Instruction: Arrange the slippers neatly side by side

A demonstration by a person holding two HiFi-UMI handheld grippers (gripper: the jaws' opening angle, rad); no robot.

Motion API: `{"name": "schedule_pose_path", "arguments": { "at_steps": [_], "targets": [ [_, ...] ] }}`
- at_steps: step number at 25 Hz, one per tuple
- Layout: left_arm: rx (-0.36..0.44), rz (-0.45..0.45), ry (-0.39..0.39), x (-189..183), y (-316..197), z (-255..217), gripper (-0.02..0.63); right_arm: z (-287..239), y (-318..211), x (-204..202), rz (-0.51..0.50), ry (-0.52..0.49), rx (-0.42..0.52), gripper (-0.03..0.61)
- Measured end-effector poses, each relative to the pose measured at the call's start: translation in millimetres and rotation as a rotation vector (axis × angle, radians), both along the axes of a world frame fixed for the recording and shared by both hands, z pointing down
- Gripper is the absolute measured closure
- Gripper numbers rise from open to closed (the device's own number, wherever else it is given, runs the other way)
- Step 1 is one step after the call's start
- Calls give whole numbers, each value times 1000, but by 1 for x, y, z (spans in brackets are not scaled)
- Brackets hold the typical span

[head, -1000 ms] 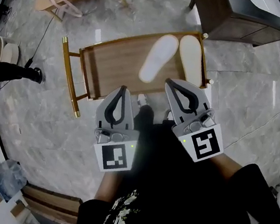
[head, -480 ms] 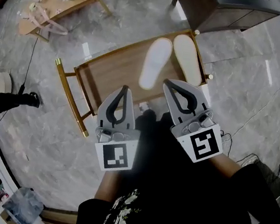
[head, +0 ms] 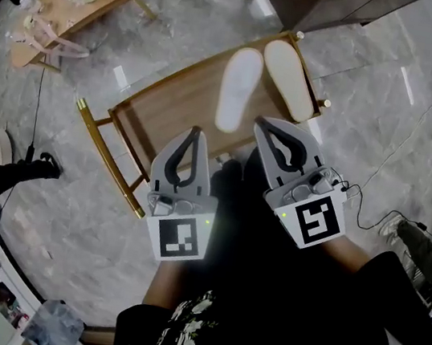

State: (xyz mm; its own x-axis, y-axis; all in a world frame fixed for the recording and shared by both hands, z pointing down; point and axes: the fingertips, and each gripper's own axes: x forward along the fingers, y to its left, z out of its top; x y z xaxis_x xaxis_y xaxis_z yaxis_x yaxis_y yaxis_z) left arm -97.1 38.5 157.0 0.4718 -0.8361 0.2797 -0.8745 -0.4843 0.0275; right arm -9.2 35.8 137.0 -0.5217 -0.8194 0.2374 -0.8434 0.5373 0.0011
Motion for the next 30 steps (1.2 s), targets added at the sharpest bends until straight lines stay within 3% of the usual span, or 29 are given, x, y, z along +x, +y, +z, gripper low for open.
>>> {"name": "schedule_pose_path", "arguments": {
  "at_steps": [11,26,30],
  "targets": [
    [-61,-37,-26,25,-23,11,614,16,-26,29,-29,-3,-60,581],
    [-198,-189,-76,30,-17,59,614,69,-44,27,-203,-25,-169,581],
    [-224,-188,-94,35,-14,72,614,86,-47,29,-229,-14,-199,581]
  ]
}}
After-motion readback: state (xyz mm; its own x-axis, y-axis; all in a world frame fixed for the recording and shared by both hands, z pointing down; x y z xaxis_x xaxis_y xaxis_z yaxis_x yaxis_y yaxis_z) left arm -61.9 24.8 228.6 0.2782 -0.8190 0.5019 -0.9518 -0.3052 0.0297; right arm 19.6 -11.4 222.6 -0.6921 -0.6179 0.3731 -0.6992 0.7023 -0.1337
